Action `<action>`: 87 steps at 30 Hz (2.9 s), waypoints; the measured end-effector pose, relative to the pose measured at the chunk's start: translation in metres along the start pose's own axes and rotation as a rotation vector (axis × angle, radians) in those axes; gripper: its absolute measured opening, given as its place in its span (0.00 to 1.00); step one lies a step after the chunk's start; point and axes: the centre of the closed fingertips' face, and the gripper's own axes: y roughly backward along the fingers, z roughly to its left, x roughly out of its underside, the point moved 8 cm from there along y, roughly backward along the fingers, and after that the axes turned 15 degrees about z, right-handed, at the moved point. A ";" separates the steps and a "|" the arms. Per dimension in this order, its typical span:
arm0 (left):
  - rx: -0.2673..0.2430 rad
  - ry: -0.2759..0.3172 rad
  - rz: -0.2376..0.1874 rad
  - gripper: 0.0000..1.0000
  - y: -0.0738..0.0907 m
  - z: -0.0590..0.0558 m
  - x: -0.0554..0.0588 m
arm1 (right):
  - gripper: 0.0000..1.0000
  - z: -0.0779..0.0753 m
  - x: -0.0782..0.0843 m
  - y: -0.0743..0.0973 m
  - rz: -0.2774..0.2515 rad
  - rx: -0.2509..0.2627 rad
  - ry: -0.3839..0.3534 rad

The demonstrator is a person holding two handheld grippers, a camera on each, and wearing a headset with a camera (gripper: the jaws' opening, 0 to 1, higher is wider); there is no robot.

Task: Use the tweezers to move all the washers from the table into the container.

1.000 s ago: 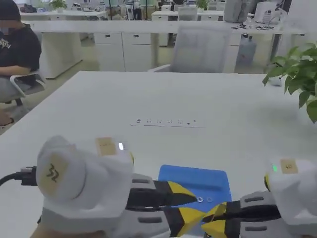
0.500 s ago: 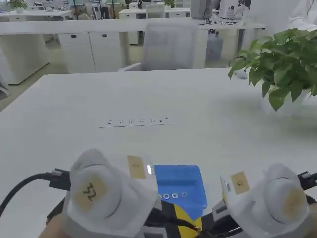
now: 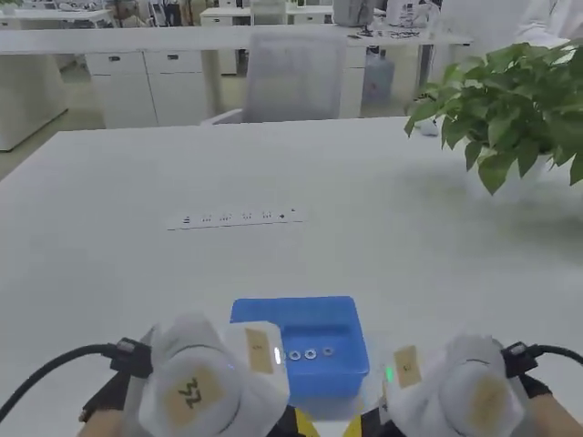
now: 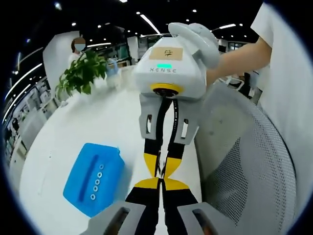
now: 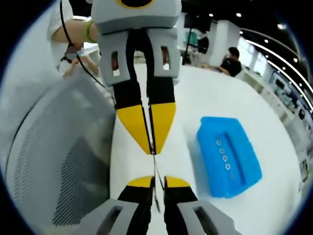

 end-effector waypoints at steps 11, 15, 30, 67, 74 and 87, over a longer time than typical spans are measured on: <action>0.061 0.047 0.129 0.00 -0.025 0.003 0.047 | 0.33 0.011 0.029 0.013 -0.169 0.044 -0.255; 0.088 0.066 0.184 0.00 -0.035 0.005 0.056 | 0.39 0.019 0.058 0.038 -0.239 0.103 -0.390; 0.082 0.057 0.398 0.00 -0.052 -0.002 0.058 | 0.59 0.029 0.125 0.093 -0.252 0.326 -0.579; -0.855 0.841 -0.708 0.99 0.087 -0.044 0.077 | 0.99 0.017 0.098 0.115 -0.623 0.583 -0.697; -0.841 0.904 -0.777 0.99 0.088 -0.042 0.084 | 0.99 0.017 0.096 0.116 -0.601 0.627 -0.687; -0.860 0.891 -0.733 0.97 0.086 -0.044 0.086 | 0.99 0.017 0.101 0.116 -0.585 0.631 -0.717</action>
